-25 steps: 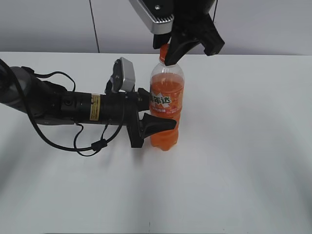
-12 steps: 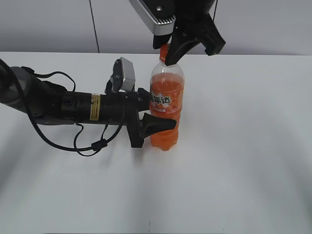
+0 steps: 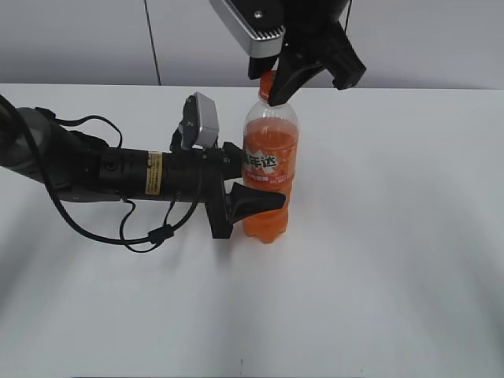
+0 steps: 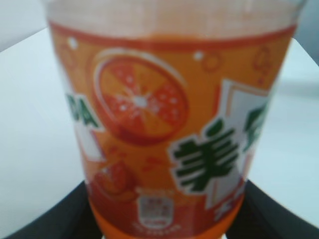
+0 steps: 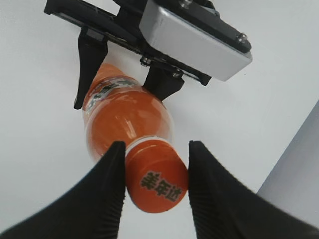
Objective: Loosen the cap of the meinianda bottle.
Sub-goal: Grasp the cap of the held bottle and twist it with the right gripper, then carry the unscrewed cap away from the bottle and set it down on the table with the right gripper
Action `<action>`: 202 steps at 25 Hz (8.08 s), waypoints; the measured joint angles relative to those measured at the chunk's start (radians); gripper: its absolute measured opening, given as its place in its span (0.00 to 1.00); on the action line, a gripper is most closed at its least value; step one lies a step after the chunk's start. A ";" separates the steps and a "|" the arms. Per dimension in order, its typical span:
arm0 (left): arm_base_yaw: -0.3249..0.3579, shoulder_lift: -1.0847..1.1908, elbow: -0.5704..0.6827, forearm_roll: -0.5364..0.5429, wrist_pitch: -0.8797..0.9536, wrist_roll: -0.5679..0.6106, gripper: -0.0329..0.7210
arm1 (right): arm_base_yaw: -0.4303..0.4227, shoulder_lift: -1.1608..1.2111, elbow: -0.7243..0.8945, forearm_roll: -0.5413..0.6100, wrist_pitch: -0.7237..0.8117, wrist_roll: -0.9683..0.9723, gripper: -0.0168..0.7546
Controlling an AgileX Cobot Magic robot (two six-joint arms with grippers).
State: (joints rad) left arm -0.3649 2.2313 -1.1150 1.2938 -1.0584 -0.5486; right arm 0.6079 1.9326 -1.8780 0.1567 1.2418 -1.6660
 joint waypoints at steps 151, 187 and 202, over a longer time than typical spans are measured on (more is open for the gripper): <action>0.002 0.000 0.000 0.005 -0.002 -0.007 0.58 | -0.276 -0.195 0.051 -0.054 -0.035 1.693 0.37; 0.002 0.001 0.000 0.006 -0.016 -0.004 0.58 | -0.406 0.143 0.731 -0.088 -0.934 1.714 0.37; 0.003 0.008 0.002 0.020 -0.001 -0.005 0.75 | -0.406 0.125 0.731 -0.087 -0.906 1.701 0.82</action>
State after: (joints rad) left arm -0.3621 2.2390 -1.1132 1.3141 -1.0596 -0.5538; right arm 0.2020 2.0572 -1.1469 0.0697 0.3362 0.0353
